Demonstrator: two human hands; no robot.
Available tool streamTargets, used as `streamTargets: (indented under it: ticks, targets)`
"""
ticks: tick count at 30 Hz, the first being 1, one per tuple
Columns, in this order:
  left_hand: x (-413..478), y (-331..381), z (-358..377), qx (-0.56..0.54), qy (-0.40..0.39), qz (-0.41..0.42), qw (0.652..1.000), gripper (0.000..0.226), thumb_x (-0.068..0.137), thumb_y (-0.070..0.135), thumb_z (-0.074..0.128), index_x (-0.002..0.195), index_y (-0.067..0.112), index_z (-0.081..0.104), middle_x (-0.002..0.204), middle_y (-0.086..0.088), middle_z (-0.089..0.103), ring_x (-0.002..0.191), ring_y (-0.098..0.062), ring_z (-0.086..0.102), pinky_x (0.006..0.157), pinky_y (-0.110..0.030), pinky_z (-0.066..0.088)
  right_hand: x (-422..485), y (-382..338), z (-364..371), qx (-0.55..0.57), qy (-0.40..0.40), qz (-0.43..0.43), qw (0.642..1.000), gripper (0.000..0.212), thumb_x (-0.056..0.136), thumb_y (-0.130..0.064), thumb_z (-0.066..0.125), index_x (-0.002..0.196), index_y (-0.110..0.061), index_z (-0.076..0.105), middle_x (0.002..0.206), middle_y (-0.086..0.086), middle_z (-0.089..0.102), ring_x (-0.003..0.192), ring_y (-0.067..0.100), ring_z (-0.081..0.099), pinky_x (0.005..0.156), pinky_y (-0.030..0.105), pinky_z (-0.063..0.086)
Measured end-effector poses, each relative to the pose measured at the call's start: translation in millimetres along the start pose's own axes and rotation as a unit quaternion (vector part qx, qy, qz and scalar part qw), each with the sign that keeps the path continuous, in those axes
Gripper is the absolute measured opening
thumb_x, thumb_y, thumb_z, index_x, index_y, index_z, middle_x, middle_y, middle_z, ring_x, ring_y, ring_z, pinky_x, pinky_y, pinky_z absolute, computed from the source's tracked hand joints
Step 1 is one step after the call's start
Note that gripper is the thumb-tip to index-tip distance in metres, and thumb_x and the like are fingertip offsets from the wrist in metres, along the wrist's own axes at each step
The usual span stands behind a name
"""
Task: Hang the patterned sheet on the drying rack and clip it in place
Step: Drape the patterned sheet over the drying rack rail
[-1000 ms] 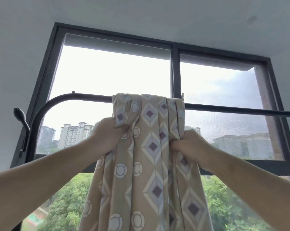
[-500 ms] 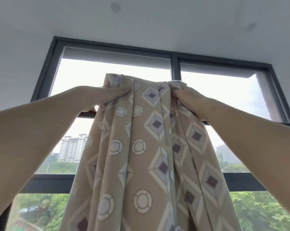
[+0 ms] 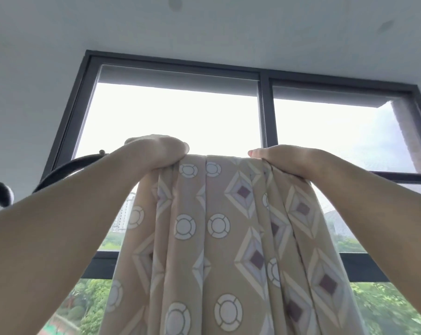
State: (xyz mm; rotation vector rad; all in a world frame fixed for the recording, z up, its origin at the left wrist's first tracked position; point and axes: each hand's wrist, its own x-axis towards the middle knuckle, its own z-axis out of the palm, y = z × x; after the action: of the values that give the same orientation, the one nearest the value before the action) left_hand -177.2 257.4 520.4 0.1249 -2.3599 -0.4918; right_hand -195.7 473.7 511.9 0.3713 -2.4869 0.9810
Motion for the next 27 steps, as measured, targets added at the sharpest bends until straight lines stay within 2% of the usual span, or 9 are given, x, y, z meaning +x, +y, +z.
streamTargets:
  ticks: [2, 6, 8, 11, 14, 16, 21, 25, 27]
  targets:
    - [-13.8, -1.6, 7.4, 0.07, 0.08, 0.023, 0.994, 0.044, 0.093, 0.041, 0.022, 0.089, 0.017, 0.058, 0.088, -0.003, 0.061, 0.087, -0.022, 0.056, 0.075, -0.033, 0.035, -2.2, 10.8, 4.0, -0.085, 0.106, -0.027, 0.99, 0.058, 0.09, -0.062, 0.03, 0.099, -0.018, 0.066, 0.101, 0.0, 0.066, 0.094, 0.023, 0.061, 0.09, 0.037, 0.044]
    - [-39.0, -18.2, 30.5, 0.09, 0.195, 0.09, 0.973, 0.051, 0.095, 0.048, 0.015, 0.103, 0.017, 0.055, 0.087, -0.002, 0.056, 0.092, -0.022, 0.046, 0.09, -0.038, 0.028, -14.1, 42.6, 31.1, -0.183, 0.328, -0.149, 0.915, 0.045, 0.096, -0.041, 0.02, 0.089, -0.014, 0.055, 0.094, 0.004, 0.061, 0.097, 0.025, 0.05, 0.093, 0.038, 0.028]
    - [-49.0, -24.8, 43.8, 0.048, 0.237, 0.12, 0.963, 0.049, 0.093, 0.049, 0.022, 0.117, 0.018, 0.052, 0.109, -0.005, 0.057, 0.112, -0.023, 0.045, 0.104, -0.04, 0.024, -25.5, 58.7, 46.7, -0.157, 0.385, -0.191, 0.889, 0.041, 0.097, -0.038, 0.023, 0.108, -0.016, 0.056, 0.113, 0.004, 0.061, 0.109, 0.021, 0.046, 0.1, 0.034, 0.026]
    - [-75.9, -31.7, 68.9, -0.126, 0.235, 0.138, 0.954, 0.059, 0.089, 0.044, 0.048, 0.14, 0.018, 0.032, 0.145, 0.0, 0.032, 0.137, -0.017, 0.025, 0.108, -0.035, 0.025, -44.3, 71.0, 64.1, -0.017, 0.339, -0.205, 0.918, 0.042, 0.097, -0.036, 0.038, 0.137, -0.02, 0.04, 0.139, -0.006, 0.043, 0.128, 0.012, 0.036, 0.1, 0.024, 0.027]
    - [-99.9, -37.4, 84.4, -0.364, 0.236, 0.072, 0.898, 0.072, 0.081, 0.031, 0.066, 0.141, 0.025, 0.026, 0.134, 0.011, 0.031, 0.121, -0.007, 0.034, 0.094, -0.03, 0.034, -63.1, 77.2, 79.1, 0.185, 0.261, -0.156, 0.935, 0.051, 0.089, -0.034, 0.058, 0.135, -0.026, 0.035, 0.12, -0.004, 0.055, 0.099, 0.012, 0.057, 0.078, 0.028, 0.045]
    - [-102.6, -45.0, 86.8, -0.468, 0.157, 0.021, 0.869, 0.069, 0.077, 0.032, 0.073, 0.133, 0.022, 0.034, 0.128, 0.005, 0.048, 0.111, -0.014, 0.052, 0.092, -0.038, 0.047, -72.7, 81.6, 80.9, 0.235, 0.209, -0.101, 0.944, 0.043, 0.084, -0.033, 0.065, 0.12, -0.022, 0.044, 0.099, -0.004, 0.062, 0.082, 0.015, 0.064, 0.069, 0.033, 0.054]
    - [-108.2, -46.0, 72.6, -0.379, 0.096, 0.052, 0.919, 0.016, 0.088, 0.035, 0.062, 0.089, 0.019, 0.066, 0.084, -0.001, 0.071, 0.082, -0.022, 0.068, 0.078, -0.037, 0.055, -84.9, 77.3, 72.0, 0.212, 0.133, -0.071, 0.966, 0.011, 0.081, -0.026, 0.071, 0.079, -0.015, 0.068, 0.083, 0.011, 0.072, 0.078, 0.03, 0.07, 0.075, 0.042, 0.058]
    - [-109.6, -35.2, 49.7, -0.347, 0.169, 0.096, 0.918, 0.03, 0.09, 0.036, 0.057, 0.088, 0.007, 0.067, 0.084, -0.011, 0.071, 0.082, -0.028, 0.066, 0.073, -0.038, 0.052, -92.1, 53.8, 57.1, 0.192, 0.151, -0.135, 0.96, 0.017, 0.088, -0.024, 0.064, 0.072, -0.018, 0.068, 0.077, 0.004, 0.071, 0.071, 0.021, 0.068, 0.062, 0.026, 0.054]
    - [-98.9, -29.4, 31.7, -0.372, 0.197, 0.112, 0.9, 0.029, 0.087, 0.038, 0.061, 0.084, 0.009, 0.067, 0.081, -0.009, 0.07, 0.077, -0.028, 0.065, 0.069, -0.036, 0.052, -87.3, 38.9, 46.8, 0.2, 0.176, -0.164, 0.95, 0.018, 0.089, -0.024, 0.063, 0.075, -0.015, 0.07, 0.08, 0.009, 0.072, 0.074, 0.024, 0.069, 0.067, 0.032, 0.055]
